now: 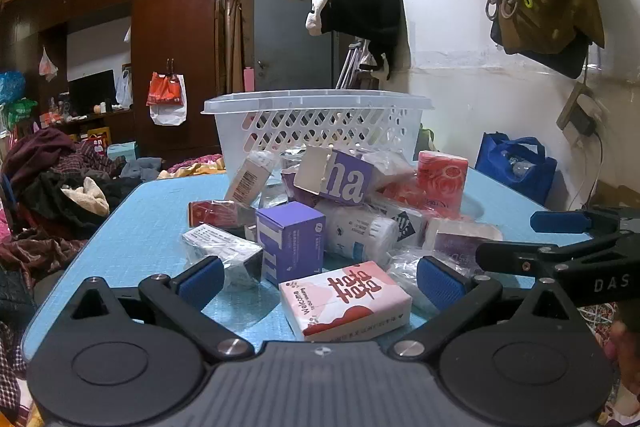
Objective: Organize objects
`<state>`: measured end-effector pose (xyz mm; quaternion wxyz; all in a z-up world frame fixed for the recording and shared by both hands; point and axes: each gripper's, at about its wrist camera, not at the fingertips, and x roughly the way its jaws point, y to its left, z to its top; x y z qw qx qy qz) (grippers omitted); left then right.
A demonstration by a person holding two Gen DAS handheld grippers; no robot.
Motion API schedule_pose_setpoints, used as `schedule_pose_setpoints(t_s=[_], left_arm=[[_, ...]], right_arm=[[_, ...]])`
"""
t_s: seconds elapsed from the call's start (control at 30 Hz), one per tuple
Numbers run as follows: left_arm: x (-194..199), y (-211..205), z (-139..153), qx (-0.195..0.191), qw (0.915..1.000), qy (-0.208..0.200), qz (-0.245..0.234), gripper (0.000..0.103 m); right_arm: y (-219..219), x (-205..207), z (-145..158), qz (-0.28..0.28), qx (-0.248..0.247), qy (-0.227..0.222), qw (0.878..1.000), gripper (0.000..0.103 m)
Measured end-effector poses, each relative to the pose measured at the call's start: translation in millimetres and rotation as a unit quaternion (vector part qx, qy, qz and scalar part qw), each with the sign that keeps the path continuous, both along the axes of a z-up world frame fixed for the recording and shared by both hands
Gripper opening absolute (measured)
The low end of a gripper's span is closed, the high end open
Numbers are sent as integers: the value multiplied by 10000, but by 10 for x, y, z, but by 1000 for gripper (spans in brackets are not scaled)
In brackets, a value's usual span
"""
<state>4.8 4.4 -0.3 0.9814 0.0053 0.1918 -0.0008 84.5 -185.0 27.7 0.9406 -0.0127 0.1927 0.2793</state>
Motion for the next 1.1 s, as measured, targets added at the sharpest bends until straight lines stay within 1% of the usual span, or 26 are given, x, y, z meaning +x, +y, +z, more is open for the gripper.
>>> schedule_pose_setpoints(t_s=[0.5,0.7,1.1], left_arm=[[8,-11,-7,16,10000,-1,-25,103],[22,13,-7,-65,10000,29,39,103],[14,8,-15,-4,10000,34,16,103]], right_arm=[[-21,27,-14,-23,-15,3,10000,103],[-21,30,-21,-1,-21,2,10000,103],[-13,22,-31,40,-10,5,10000,103]])
